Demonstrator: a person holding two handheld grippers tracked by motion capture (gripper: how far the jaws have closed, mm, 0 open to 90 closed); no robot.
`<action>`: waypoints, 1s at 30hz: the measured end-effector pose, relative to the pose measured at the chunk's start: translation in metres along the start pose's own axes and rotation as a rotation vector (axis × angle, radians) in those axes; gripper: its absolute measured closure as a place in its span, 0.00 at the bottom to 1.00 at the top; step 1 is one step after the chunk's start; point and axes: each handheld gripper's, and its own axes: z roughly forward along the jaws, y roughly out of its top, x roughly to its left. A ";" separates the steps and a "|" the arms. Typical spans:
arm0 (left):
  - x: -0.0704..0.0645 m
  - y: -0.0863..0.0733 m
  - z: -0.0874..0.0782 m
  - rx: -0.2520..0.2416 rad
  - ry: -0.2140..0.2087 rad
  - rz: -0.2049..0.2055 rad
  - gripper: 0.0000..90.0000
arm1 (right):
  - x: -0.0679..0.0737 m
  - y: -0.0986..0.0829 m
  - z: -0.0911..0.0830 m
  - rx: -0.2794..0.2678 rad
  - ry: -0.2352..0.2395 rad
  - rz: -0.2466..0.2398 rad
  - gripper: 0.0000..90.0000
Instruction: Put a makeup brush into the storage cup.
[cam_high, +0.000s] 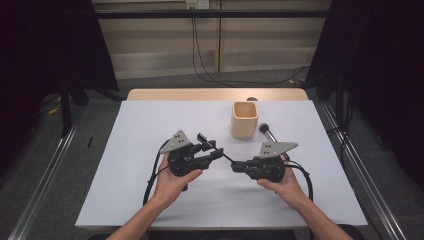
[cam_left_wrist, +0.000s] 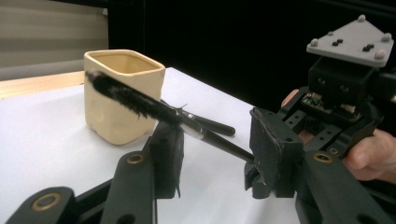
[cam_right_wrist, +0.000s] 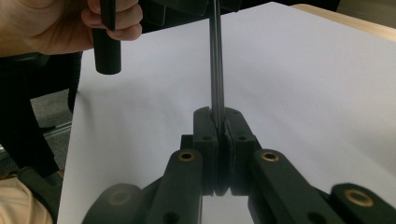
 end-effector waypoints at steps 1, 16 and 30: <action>0.000 0.000 -0.001 -0.004 -0.001 -0.003 0.65 | 0.000 0.000 0.001 0.003 0.003 -0.002 0.95; 0.000 0.004 -0.003 -0.014 -0.044 -0.039 0.83 | 0.003 -0.002 0.007 0.015 0.031 -0.013 0.95; -0.008 0.009 -0.004 -0.030 -0.070 0.009 0.91 | 0.005 -0.003 0.014 0.015 0.036 0.002 0.88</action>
